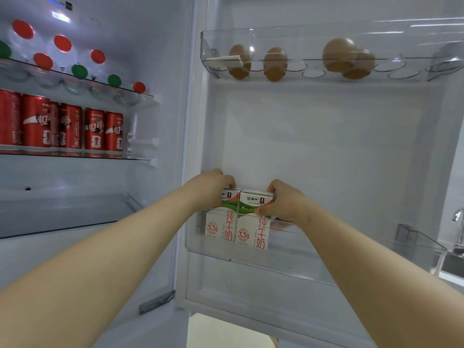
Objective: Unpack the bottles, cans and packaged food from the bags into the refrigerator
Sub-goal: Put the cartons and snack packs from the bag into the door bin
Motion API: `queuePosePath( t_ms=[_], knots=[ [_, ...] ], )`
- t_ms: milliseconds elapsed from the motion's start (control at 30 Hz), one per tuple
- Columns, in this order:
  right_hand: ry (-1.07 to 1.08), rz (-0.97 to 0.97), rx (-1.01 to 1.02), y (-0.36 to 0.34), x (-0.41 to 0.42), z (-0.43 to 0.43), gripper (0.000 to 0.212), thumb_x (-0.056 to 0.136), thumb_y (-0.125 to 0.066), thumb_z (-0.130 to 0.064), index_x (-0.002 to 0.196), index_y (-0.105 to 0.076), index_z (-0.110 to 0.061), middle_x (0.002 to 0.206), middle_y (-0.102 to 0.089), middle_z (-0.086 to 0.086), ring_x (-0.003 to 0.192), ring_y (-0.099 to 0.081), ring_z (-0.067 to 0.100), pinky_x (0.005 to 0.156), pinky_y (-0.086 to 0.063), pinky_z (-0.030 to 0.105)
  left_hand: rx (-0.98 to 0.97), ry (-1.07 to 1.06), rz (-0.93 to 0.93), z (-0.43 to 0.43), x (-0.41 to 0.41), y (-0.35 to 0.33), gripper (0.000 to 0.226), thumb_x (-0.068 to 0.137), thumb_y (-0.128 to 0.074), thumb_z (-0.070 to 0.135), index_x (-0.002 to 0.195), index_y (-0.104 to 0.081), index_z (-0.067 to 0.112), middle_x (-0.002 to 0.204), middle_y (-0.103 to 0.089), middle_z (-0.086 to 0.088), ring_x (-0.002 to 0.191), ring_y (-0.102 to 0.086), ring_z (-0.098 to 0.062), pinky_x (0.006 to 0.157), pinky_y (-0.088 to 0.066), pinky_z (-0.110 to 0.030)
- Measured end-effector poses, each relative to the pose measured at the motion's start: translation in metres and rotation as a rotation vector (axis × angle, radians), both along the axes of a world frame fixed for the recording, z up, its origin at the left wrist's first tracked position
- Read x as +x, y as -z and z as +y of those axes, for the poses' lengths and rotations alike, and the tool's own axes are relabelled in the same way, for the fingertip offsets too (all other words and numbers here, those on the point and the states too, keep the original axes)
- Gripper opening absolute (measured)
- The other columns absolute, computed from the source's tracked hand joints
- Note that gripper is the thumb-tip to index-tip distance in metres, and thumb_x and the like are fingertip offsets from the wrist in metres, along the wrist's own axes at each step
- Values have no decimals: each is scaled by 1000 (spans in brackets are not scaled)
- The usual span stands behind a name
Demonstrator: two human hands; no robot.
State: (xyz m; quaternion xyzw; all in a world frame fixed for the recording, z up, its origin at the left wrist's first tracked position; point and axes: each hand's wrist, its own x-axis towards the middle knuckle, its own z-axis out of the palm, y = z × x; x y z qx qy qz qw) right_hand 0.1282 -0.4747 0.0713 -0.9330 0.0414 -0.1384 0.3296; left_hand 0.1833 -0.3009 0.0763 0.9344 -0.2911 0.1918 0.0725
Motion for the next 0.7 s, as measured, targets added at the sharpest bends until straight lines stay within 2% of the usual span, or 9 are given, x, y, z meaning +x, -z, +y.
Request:
queuePosePath(
  t_ms=[133,300,433,567,700],
  knots=[
    [-21,-16,19,-1,-1,3,37,78,-73,-7,101,-43,-10,108,-61,10,95,-64,27,75,-58,42,-57,-21,-109,0,0,3,27,87,-59,9,114,-59,16,109,-54,-5,93,-56,-22,73,-46,-28],
    [-20,-48,-46,-3,-1,8,37,81,-68,-5,107,-42,-11,106,-56,12,90,-64,29,72,-59,42,-145,-11,-73,3,-3,4,32,87,-53,1,114,-61,16,110,-57,-4,98,-54,-20,78,-45,-27],
    [-34,-35,-67,-3,-2,8,36,82,-66,-5,102,-37,-13,101,-55,11,88,-65,30,72,-59,41,-192,12,-32,2,-1,6,23,89,-56,10,111,-59,15,107,-52,-2,90,-49,-15,73,-41,-24],
    [-40,-6,-108,-4,-3,9,36,83,-64,-7,103,-34,-13,102,-55,12,88,-65,31,72,-59,40,-246,-11,32,-7,-5,7,14,87,-58,19,98,-49,16,100,-44,1,86,-49,-16,66,-42,-24],
    [-37,22,-8,-4,-2,8,38,83,-65,-14,106,-34,-15,98,-56,9,73,-62,20,56,-58,31,-354,-57,78,-18,-9,12,21,85,-57,24,100,-45,16,101,-39,0,91,-49,-20,72,-47,-31]
  ],
)
